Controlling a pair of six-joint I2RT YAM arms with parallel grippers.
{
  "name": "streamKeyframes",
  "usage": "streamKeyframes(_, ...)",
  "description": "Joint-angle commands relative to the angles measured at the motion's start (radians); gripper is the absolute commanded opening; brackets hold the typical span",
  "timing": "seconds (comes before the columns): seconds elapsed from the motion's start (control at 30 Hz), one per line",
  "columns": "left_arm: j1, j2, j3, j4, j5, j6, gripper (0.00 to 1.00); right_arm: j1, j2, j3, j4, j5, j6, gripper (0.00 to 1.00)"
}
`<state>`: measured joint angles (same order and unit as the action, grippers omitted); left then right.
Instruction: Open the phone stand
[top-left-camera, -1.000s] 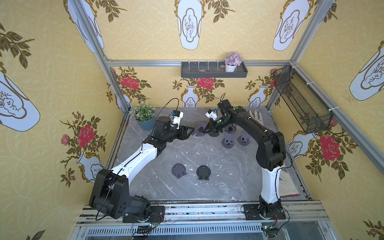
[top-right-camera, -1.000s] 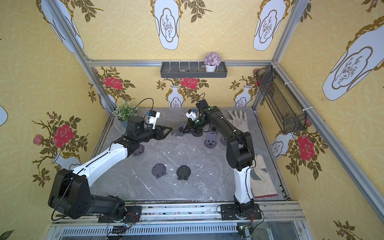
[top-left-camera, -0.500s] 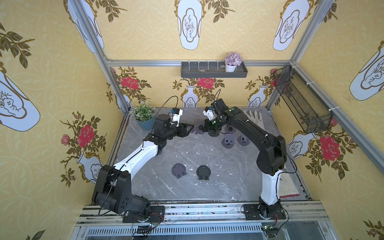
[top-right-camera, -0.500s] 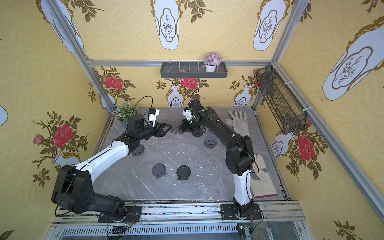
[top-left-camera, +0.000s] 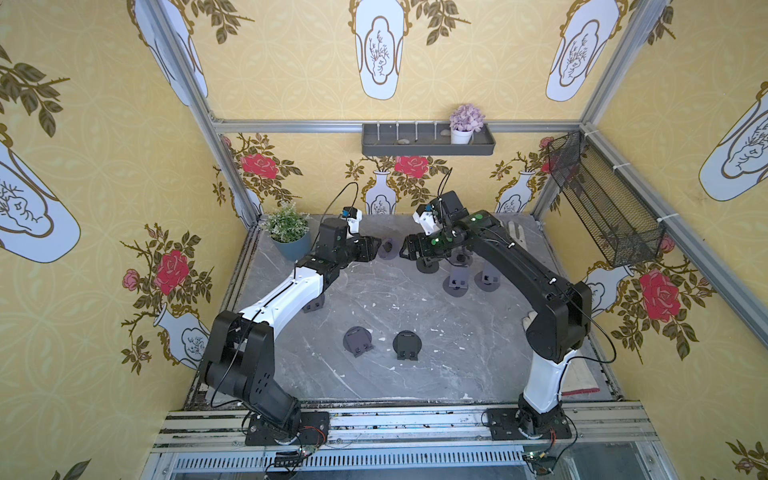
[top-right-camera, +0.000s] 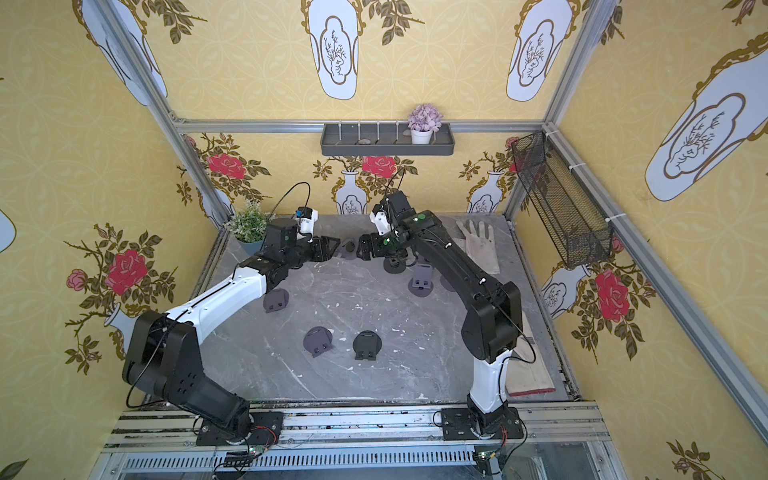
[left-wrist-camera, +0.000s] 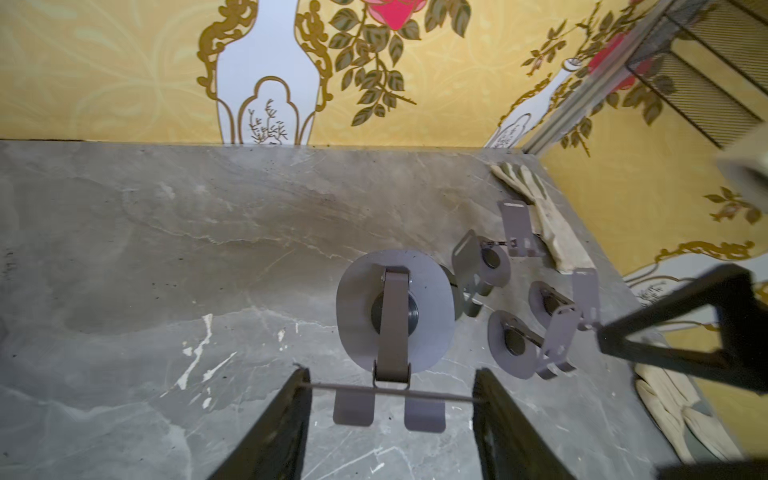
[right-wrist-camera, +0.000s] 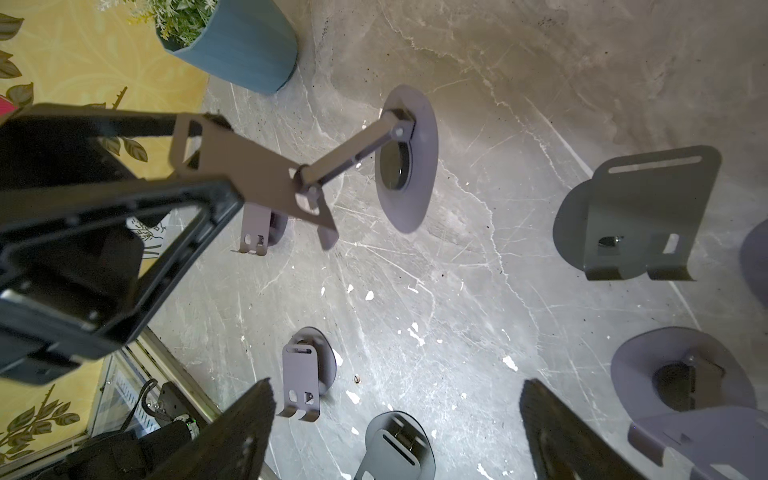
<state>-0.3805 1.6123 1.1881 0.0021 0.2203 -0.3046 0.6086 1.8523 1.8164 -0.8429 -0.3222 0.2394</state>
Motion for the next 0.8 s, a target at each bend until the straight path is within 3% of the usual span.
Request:
streamKeyframes(0.0,-0.010,0.052,0.057,-0.060,-0.097,-0.005,0.12,-0.002,-0.043,-0.038,-0.001,0.041,0.018,0.98)
streamKeyframes(0.53,-0.081,0.405,0.547,-0.574,-0.430,-0.167,0.12,-0.021,-0.248,-0.283,0.068,0.144,0.089,0.98)
streamKeyframes(0.67,-0.098,0.495,0.650,-0.657,-0.480,-0.160,0.13,-0.027,-0.277,-0.314,0.073,0.152,0.099,0.98)
streamKeyframes(0.77,-0.098,0.523,0.649,-0.645,-0.481,-0.172,0.14,-0.031,-0.296,-0.330,0.076,0.153,0.101,0.98)
